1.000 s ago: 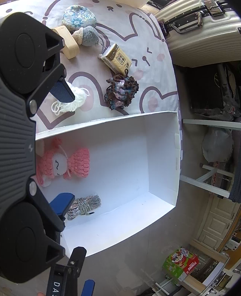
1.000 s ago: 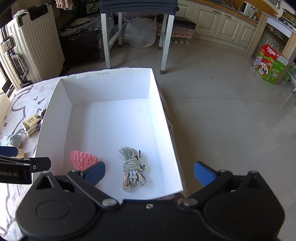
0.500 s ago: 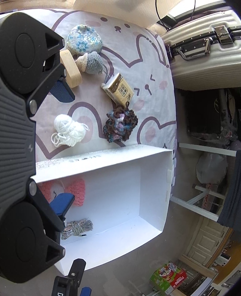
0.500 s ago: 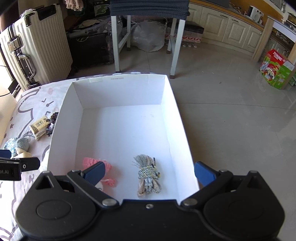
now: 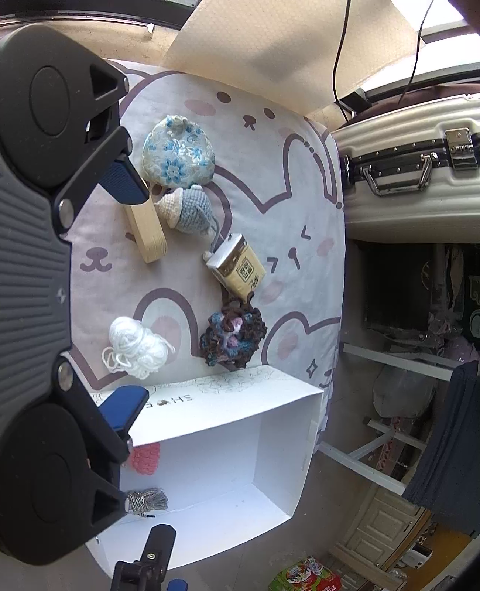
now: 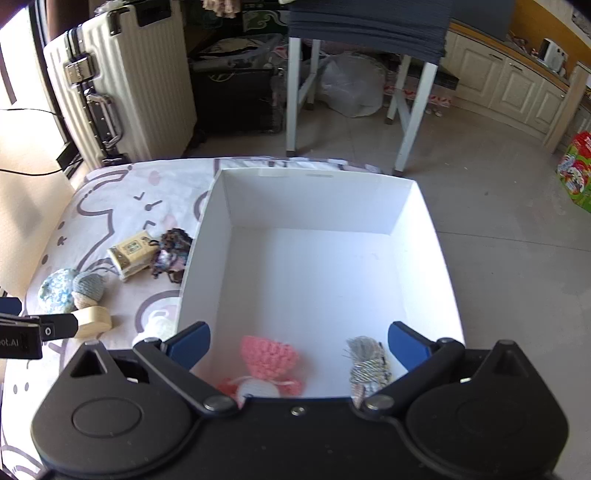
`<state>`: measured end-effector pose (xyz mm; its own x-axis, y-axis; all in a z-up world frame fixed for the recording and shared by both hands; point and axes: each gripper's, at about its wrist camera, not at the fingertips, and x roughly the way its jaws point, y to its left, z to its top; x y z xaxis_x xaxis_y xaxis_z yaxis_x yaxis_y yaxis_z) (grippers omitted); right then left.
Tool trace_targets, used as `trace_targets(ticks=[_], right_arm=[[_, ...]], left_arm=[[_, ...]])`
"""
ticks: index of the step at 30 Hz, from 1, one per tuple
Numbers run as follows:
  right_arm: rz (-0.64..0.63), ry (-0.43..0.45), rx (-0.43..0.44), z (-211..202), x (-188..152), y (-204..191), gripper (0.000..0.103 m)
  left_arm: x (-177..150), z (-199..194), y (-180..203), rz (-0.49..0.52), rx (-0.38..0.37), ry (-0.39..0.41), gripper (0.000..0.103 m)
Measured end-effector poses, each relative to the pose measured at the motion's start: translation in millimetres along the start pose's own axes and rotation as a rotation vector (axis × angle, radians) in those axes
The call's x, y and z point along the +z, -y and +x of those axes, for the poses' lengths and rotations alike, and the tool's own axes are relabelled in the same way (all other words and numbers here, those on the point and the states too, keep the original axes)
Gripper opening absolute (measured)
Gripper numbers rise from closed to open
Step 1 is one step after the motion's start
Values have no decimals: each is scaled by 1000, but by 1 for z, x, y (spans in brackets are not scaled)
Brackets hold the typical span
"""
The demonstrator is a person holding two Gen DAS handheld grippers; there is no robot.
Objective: Organize objects
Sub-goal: 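Withdraw both open tools from the white box back over the bed, then grasp the white yarn ball with the right tool while the left grasps the wooden block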
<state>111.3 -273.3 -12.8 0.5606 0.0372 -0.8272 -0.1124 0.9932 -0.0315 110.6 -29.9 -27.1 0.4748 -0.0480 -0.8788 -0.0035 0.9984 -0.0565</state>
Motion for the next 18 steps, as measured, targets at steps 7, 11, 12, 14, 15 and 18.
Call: trace_targets(ticks=[7, 11, 12, 14, 15, 18], right_arm=[[-46, 14, 43, 0, 8, -33, 103], [-67, 19, 62, 0, 11, -48, 103], [-73, 20, 67, 0, 11, -51, 103], [-86, 21, 74, 1, 12, -58, 103], [-92, 21, 77, 1, 12, -61, 103], [-105, 22, 86, 1, 13, -68, 103]], left_arm=[[-2, -4, -27, -42, 30, 2, 103], [-4, -10, -39, -66, 37, 10, 103], [-5, -11, -42, -69, 41, 11, 103], [-7, -13, -45, -71, 49, 15, 103], [-7, -14, -46, -69, 52, 16, 103], [-9, -17, -50, -69, 61, 21, 103]])
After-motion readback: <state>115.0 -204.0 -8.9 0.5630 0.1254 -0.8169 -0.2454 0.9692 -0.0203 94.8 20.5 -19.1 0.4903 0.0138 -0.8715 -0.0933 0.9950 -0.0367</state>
